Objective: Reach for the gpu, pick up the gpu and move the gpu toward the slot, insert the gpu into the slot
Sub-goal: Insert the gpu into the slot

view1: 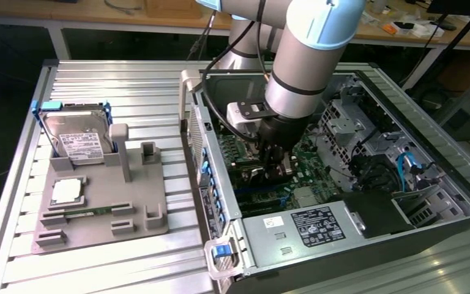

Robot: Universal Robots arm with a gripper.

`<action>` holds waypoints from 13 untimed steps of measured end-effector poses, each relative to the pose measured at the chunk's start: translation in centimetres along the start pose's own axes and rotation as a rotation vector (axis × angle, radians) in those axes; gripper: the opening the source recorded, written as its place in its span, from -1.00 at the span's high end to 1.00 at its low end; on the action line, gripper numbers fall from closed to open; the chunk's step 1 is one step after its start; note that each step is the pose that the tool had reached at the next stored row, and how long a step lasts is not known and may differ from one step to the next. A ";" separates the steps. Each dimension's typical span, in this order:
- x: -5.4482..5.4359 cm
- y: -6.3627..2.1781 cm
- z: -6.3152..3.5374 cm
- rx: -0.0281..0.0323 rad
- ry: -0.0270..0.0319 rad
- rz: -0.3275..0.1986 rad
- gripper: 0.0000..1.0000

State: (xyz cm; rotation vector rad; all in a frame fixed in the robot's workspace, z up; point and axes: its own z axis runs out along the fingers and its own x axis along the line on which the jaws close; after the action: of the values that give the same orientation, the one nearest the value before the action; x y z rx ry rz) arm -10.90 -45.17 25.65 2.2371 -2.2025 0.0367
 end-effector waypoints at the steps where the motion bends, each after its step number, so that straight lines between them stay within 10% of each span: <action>1: 0.0 0.00 0.01 0.0001 0.0000 0.000 0.47; 13: 0.0 -0.01 -0.01 0.0003 0.0003 0.000 0.47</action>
State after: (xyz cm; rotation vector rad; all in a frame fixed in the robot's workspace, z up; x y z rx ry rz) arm -10.89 -45.17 25.66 2.2372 -2.2024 0.0374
